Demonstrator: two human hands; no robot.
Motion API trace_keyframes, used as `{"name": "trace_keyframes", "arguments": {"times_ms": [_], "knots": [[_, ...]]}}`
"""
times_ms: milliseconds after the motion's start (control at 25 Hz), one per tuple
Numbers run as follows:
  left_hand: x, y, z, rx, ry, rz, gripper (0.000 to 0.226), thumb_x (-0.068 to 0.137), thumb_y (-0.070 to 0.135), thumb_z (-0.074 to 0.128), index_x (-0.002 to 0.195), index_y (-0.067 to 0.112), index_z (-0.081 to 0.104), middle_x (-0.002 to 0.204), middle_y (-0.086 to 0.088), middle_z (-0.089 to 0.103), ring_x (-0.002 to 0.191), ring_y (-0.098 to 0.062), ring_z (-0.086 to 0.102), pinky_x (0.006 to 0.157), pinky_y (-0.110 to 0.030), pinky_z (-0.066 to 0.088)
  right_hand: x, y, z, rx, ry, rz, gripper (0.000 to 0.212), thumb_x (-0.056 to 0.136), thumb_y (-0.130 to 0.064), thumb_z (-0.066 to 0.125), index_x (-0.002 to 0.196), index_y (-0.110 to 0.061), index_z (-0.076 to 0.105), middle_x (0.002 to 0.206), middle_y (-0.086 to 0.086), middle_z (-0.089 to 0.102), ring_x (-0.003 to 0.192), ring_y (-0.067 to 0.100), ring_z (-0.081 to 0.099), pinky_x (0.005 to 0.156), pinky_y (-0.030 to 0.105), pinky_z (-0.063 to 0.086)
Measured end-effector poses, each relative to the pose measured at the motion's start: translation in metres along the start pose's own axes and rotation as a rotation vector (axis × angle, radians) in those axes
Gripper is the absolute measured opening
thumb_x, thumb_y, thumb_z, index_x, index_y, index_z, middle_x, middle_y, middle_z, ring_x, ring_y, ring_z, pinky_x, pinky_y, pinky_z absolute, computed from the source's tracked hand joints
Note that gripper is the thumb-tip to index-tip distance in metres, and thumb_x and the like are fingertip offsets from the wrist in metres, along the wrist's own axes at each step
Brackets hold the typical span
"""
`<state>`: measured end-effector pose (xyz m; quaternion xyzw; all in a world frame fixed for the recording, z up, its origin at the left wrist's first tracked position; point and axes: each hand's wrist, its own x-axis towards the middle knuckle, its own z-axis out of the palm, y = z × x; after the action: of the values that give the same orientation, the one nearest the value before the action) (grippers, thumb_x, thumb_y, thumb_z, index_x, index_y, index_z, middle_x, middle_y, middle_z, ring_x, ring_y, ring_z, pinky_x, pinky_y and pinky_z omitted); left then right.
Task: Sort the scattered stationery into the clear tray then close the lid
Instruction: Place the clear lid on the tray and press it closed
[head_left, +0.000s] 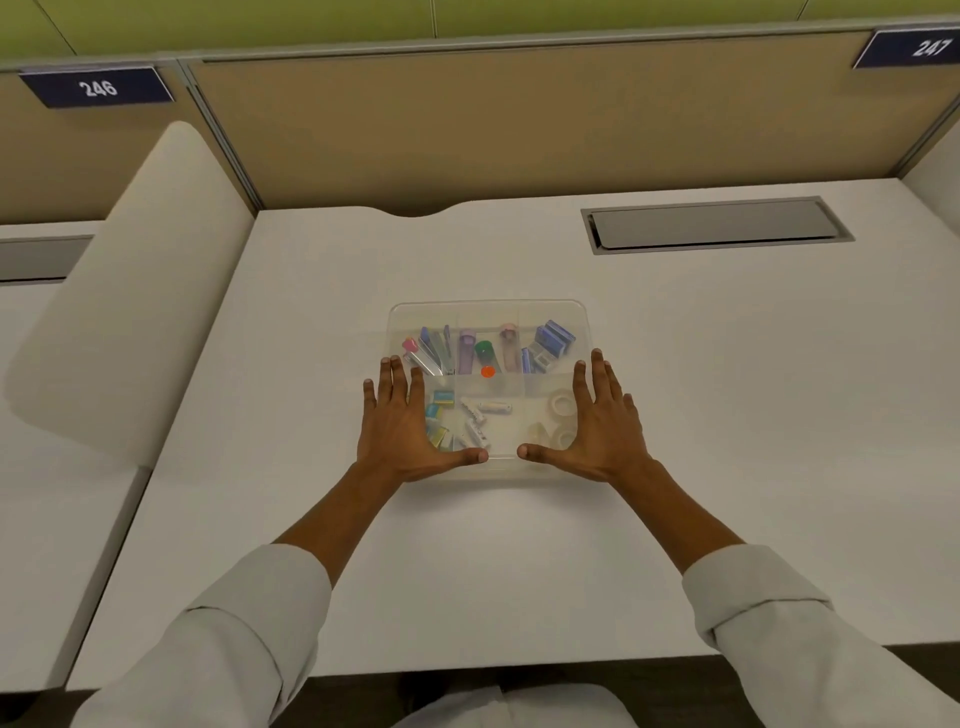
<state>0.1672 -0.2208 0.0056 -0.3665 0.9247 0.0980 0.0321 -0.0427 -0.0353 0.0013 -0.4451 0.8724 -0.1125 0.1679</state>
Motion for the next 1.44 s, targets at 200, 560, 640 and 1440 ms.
{"name": "trace_keyframes", "arguments": {"times_ms": [200, 560, 640, 1440], "knots": [[0.0, 0.0, 0.002, -0.001, 0.017, -0.002, 0.146, 0.044, 0.104, 0.028, 0.149, 0.016, -0.02, 0.158, -0.014, -0.021, 0.146, -0.03, -0.021, 0.119, -0.055, -0.002, 0.0, 0.001, 0.002, 0.012, 0.032, -0.011, 0.153, 0.042, -0.109, 0.031, 0.158, -0.019, -0.013, 0.167, 0.009, -0.02, 0.155, 0.028, -0.012, 0.121, 0.064, 0.015], [-0.001, 0.0, 0.003, 0.001, 0.029, -0.002, 0.145, 0.045, 0.105, 0.027, 0.15, 0.015, -0.017, 0.159, -0.014, -0.018, 0.146, -0.03, -0.019, 0.119, -0.055, -0.001, -0.001, 0.002, 0.005, 0.023, 0.065, -0.031, 0.139, 0.051, -0.107, 0.02, 0.158, -0.025, -0.013, 0.167, 0.009, -0.019, 0.155, 0.03, -0.01, 0.12, 0.065, 0.015], [-0.001, 0.0, 0.002, 0.0, 0.034, 0.002, 0.145, 0.045, 0.105, 0.025, 0.15, 0.015, -0.017, 0.159, -0.014, -0.019, 0.146, -0.029, -0.02, 0.119, -0.055, -0.003, -0.001, 0.001, 0.005, 0.023, 0.071, -0.03, 0.138, 0.052, -0.107, 0.019, 0.158, -0.024, -0.012, 0.168, 0.01, -0.018, 0.155, 0.03, -0.009, 0.12, 0.064, 0.016], [-0.008, 0.007, -0.005, 0.006, 0.039, 0.016, 0.137, 0.053, 0.102, 0.022, 0.152, 0.012, -0.006, 0.161, -0.015, -0.009, 0.149, -0.03, -0.01, 0.12, -0.053, -0.004, 0.0, -0.002, -0.009, -0.116, 0.071, -0.038, 0.124, 0.067, -0.096, -0.003, 0.159, -0.014, -0.001, 0.169, 0.01, -0.007, 0.156, 0.027, -0.005, 0.124, 0.054, 0.006]]}}
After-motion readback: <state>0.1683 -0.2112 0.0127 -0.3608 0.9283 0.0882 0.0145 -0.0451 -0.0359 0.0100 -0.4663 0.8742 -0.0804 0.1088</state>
